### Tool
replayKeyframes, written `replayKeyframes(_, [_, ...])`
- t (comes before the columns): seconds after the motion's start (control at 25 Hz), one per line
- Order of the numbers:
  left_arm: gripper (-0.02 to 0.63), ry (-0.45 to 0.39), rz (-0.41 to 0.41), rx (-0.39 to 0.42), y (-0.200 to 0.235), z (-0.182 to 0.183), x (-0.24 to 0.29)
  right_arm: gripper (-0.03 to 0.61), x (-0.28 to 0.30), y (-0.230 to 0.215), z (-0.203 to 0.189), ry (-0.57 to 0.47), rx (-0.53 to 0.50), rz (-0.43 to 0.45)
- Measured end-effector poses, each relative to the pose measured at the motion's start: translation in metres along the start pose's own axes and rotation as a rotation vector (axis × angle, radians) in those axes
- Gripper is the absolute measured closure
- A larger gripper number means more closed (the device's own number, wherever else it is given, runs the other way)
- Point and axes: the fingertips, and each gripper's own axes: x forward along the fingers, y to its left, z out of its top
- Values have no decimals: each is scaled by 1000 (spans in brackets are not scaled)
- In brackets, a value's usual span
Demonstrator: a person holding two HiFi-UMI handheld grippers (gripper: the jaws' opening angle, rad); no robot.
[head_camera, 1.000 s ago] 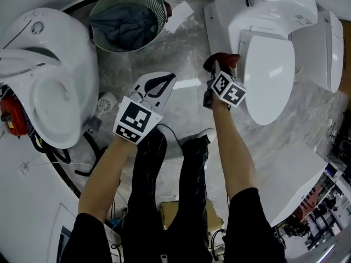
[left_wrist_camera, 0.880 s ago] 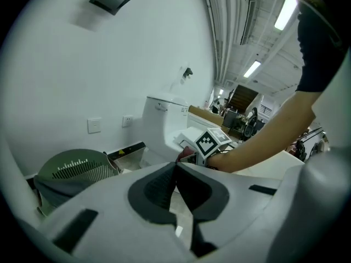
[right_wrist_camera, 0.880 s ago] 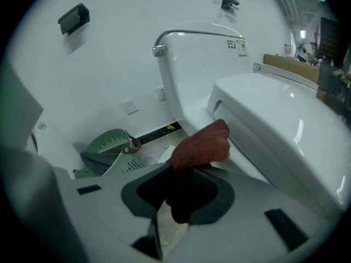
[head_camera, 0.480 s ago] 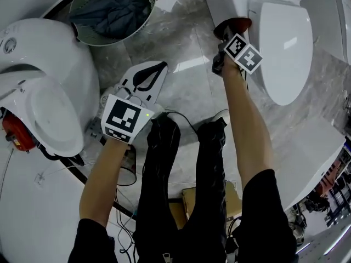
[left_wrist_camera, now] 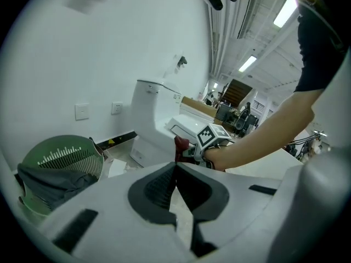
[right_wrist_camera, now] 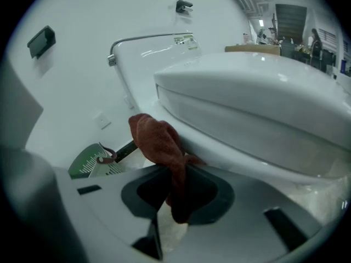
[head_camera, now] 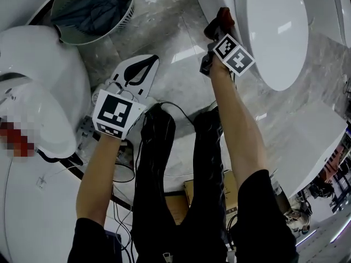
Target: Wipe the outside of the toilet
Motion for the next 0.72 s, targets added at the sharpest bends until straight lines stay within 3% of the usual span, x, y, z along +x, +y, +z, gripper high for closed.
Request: replayKeyframes(0.72, [615, 43, -58, 41, -62, -2, 40, 502, -58, -77, -35, 2, 114, 19])
